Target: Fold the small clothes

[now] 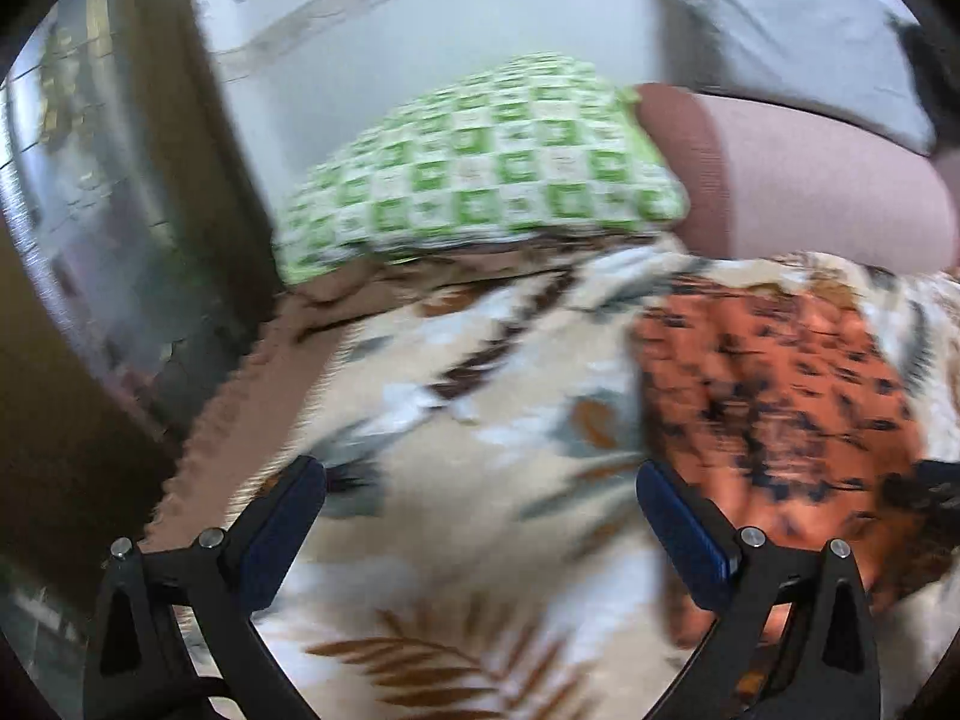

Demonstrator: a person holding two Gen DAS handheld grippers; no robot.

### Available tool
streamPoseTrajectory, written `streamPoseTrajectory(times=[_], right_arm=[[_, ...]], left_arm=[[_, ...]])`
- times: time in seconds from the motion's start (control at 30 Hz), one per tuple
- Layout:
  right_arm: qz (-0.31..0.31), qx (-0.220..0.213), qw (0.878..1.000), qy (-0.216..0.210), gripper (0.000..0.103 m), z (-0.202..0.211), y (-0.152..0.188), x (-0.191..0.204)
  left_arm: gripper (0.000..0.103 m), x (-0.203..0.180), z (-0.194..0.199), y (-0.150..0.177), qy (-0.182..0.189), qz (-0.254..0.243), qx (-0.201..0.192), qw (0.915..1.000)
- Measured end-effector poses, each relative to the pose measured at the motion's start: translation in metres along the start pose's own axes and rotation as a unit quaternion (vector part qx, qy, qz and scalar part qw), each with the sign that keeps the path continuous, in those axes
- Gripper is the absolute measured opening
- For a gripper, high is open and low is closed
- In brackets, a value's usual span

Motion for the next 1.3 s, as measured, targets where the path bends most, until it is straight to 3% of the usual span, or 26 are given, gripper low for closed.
streamPoseTrajectory(times=[0.13,0.2,0.43,0.57,0.67,0.83,1.03,1.3], right_arm=[[0.025,-0.027,0.999,-0.015,0.070,0.009,-0.032,0.028],[0.039,-0.024,0.999,-0.012,0.070,-0.002,-0.049,0.045],[0.055,0.028,0.997,0.045,0.064,-0.091,-0.086,0.049],[0.006,0.038,0.999,0.016,0.064,-0.110,-0.099,0.037],[0.004,0.040,0.999,-0.008,0.064,-0.093,-0.097,0.038],[-0.039,0.009,0.996,-0.082,0.064,-0.031,-0.076,0.021],[-0.061,-0.024,0.994,-0.082,0.064,0.041,-0.036,-0.028],[-0.146,-0.028,0.982,-0.120,0.068,0.074,0.009,-0.090]], left_arm=[[0.103,0.013,-0.027,0.018,0.009,0.029,0.064,0.9975],[0.103,0.004,-0.030,0.021,0.019,0.017,0.073,0.9970],[0.103,-0.038,-0.029,0.016,0.036,-0.054,0.061,0.9961],[0.103,-0.049,-0.033,0.016,0.045,-0.063,0.066,0.9948],[0.103,-0.049,-0.033,0.014,0.044,-0.062,0.062,0.9952],[0.103,-0.047,-0.023,0.009,0.048,-0.046,0.047,0.9966],[0.103,-0.048,-0.012,0.004,0.052,-0.041,0.033,0.9973],[0.103,-0.053,-0.008,0.002,0.054,-0.045,0.023,0.9972]])
Point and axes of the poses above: each gripper's, at about its wrist camera, not at the fingertips, and z roughly against the way its jaws point, x to its left, y to its underside, the point moved 8 cm from there along -z, roughly the way its jaws point, and after that the axes turned 4 degrees about -z, right-handed, at the moved point
